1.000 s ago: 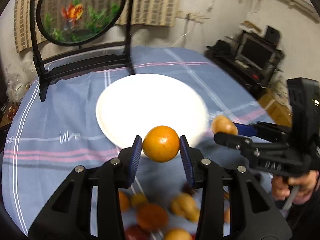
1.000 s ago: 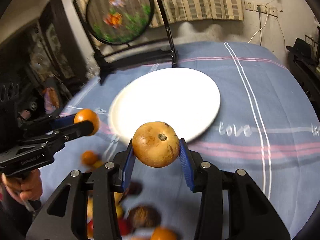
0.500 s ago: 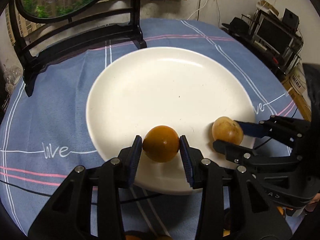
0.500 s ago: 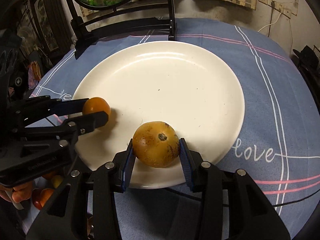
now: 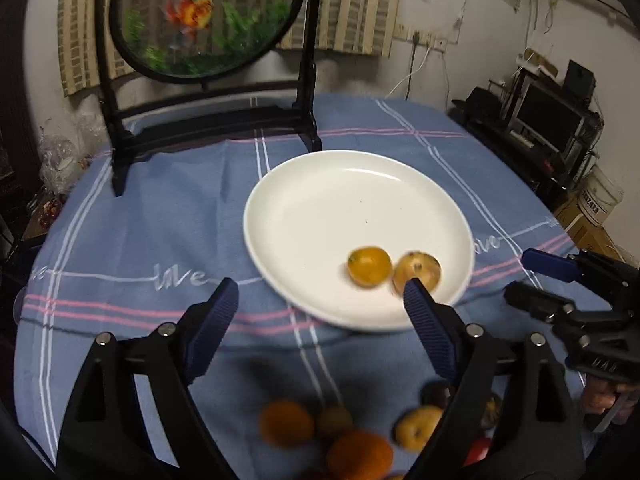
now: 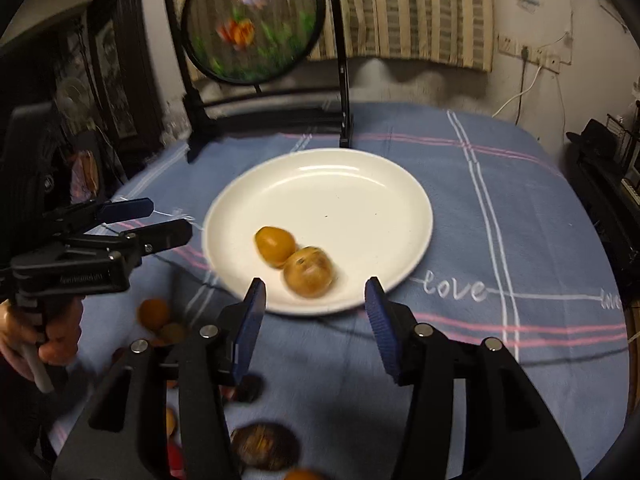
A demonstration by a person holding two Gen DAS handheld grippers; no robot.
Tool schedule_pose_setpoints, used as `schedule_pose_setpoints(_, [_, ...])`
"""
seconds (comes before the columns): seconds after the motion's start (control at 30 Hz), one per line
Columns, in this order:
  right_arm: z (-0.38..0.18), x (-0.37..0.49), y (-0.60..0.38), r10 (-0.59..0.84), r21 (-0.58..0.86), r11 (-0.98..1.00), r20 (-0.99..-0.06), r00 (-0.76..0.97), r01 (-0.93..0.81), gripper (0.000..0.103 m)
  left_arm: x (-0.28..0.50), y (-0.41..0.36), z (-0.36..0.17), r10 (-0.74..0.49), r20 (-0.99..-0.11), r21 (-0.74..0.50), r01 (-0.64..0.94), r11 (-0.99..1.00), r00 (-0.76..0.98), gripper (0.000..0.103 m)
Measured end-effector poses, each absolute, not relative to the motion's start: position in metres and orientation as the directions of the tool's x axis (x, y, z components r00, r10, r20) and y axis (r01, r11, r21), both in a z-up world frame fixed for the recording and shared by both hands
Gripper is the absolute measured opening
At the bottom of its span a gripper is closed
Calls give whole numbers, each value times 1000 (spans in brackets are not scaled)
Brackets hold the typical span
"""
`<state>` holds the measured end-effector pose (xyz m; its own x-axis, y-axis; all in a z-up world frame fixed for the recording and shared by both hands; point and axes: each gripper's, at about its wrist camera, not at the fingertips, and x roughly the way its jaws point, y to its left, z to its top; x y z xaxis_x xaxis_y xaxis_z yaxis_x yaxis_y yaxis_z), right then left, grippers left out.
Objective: Organize fruits
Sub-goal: 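Withdraw both tools from the plate back toward the fruit cluster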
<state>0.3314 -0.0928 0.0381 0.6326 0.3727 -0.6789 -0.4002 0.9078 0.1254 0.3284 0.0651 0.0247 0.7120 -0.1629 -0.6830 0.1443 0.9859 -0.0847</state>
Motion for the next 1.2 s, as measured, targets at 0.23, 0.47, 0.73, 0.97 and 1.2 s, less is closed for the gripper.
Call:
schedule_pose_setpoints(0.23, [23, 221, -131, 353, 93, 917, -640, 682, -388, 52, 206, 71, 20, -205, -618, -99, 183, 978, 759, 93])
schedule_pose_setpoints(0.47, [-17, 166, -150, 331, 76, 914, -708, 624, -399, 53, 122, 66, -22, -246, -625, -106, 232, 967, 741, 95])
schedule_pose_setpoints(0.73, [-32, 173, -143, 290, 26, 911, -751, 593, -412, 52, 108, 57, -49, -184, -663, -47, 205, 978, 725, 95])
schedule_pose_setpoints(0.97, [-44, 198, -137, 256, 6, 906, -804, 537, -424, 52, 108, 60, -49, -168, -661, -42, 188, 981, 732, 95])
schedule_pose_setpoints(1.2, [-45, 205, -130, 252, -11, 898, -805, 536, -439, 52, 108, 61, -50, -181, -665, -54, 195, 979, 724, 95])
